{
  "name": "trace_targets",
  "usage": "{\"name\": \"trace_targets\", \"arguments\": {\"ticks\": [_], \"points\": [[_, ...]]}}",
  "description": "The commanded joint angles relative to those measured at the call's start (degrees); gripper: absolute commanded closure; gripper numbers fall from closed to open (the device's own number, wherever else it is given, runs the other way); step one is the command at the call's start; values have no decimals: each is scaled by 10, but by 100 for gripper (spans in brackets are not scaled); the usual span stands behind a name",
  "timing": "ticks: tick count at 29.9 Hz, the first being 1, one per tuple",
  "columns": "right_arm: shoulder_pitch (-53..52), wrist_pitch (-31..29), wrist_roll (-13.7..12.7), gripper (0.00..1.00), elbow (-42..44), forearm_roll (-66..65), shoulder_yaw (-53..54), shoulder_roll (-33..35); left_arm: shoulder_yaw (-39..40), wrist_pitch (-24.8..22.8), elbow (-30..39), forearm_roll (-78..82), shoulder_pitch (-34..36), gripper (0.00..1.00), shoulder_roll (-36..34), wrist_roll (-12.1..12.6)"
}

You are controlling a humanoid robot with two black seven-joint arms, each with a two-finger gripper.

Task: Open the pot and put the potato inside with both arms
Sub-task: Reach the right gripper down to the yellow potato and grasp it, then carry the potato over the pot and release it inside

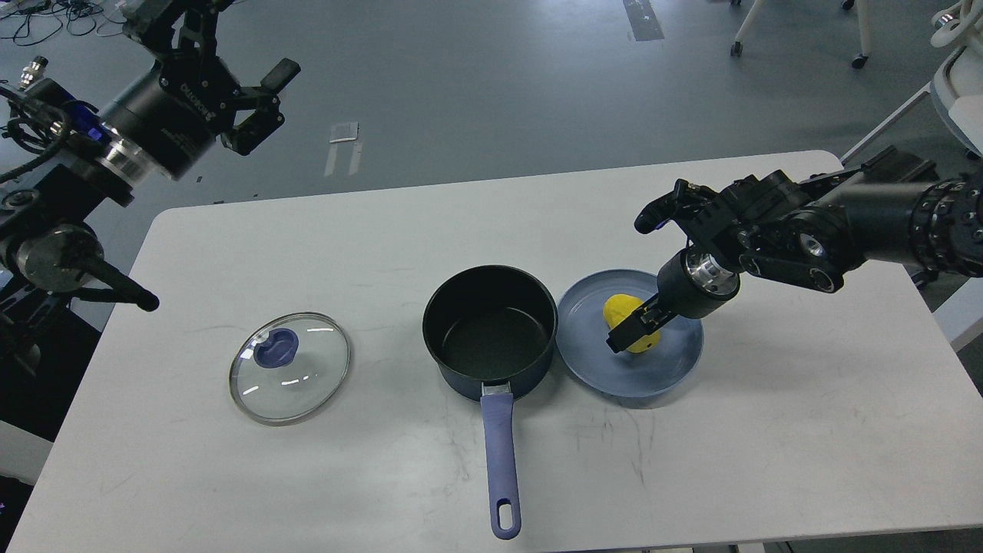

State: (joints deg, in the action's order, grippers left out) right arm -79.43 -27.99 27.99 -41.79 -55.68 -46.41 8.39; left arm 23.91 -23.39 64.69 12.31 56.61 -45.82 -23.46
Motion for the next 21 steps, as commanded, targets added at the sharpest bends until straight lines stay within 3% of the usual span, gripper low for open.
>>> {"name": "trace_targets", "arguments": {"ticks": [1, 2, 4, 5, 6, 11, 21], "points": [[0, 0, 0, 26, -2, 0, 0, -1, 0, 0, 1, 0, 1, 2, -1, 0], [0, 0, 0, 41, -5, 0, 0, -1, 0, 0, 2, 0, 1, 2, -1, 0], [-1, 0, 0, 57, -8, 0, 0, 0, 0, 0, 4, 0, 1, 2, -1, 0], [-5, 0, 0, 71, -8, 0, 0, 0, 1, 0, 5, 0, 1, 2, -1, 0], [-6, 0, 0, 75, -8, 0, 0, 2, 0, 0, 5, 0, 1, 2, -1, 0], [-43, 0, 0, 82, -37, 1, 1, 18, 1, 0, 8, -1, 1, 2, -1, 0], [-143, 0, 0, 82, -80, 1, 49, 11, 3, 0, 9, -1, 1, 2, -1, 0]]}}
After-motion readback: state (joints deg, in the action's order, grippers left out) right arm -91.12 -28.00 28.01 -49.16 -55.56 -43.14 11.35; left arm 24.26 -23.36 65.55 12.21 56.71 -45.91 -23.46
